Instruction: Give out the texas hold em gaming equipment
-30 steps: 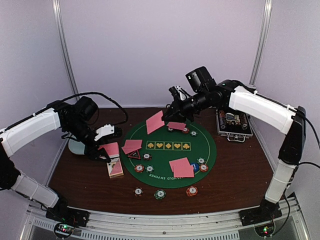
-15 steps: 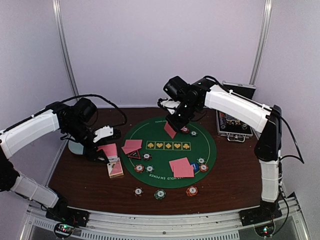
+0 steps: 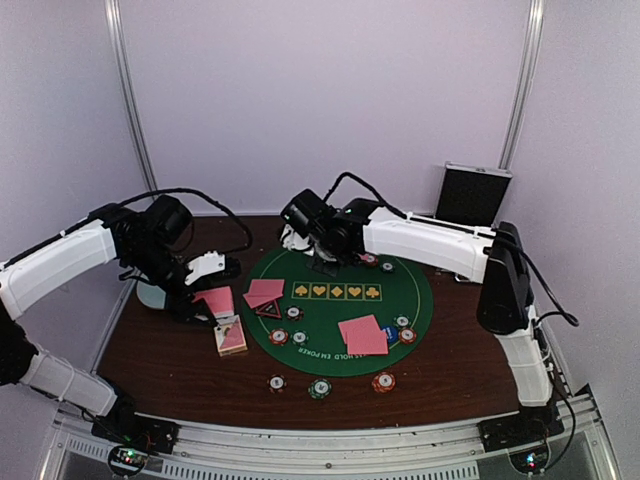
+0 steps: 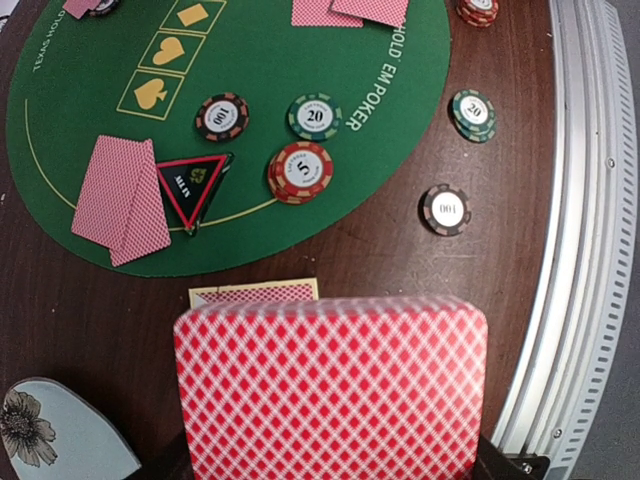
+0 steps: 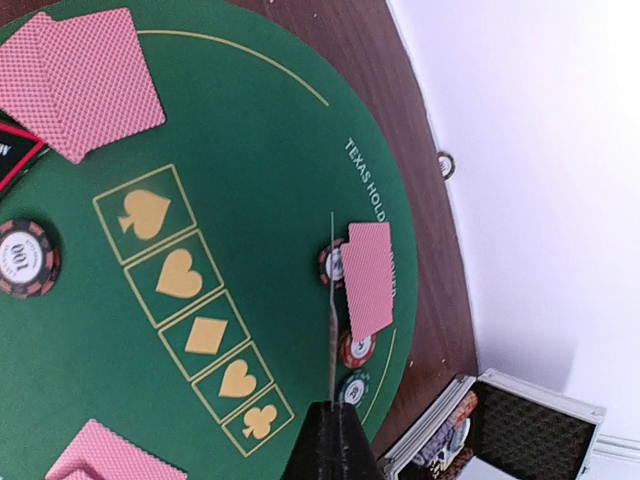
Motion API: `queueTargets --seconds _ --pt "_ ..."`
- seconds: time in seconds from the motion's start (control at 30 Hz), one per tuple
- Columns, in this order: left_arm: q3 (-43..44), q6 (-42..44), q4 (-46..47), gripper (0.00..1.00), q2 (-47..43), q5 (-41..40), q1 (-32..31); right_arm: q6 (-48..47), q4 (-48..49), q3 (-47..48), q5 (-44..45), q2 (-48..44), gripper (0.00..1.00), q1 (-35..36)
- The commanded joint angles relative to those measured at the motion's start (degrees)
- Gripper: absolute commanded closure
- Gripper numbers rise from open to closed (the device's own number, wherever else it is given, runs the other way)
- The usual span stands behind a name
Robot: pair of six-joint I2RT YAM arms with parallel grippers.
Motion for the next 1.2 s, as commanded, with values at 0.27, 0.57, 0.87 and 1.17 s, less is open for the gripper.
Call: queueTargets --seconds 0.27,0.57,0.87,1.17 --pt "0.69 0.31 -1.02 1.0 -1.9 2.08 0.33 -19.73 21.78 -2.02 10.16 9.34 1.0 2.62" --pt "0.6 0.24 -1.09 1.0 -2.06 2.74 0.32 -21.51 24.85 -4.49 11.27 12.52 1.0 2.88" --pt "0.95 -0.01 -1.08 1.0 -1.93 2.86 0.32 -19.35 23.66 -9.57 11.83 11.43 1.0 4.67" --pt "1.19 -0.28 -1.09 1.0 -2.1 3.09 0.26 -15.0 19.64 -11.24 11.69 9.36 0.81 5.57"
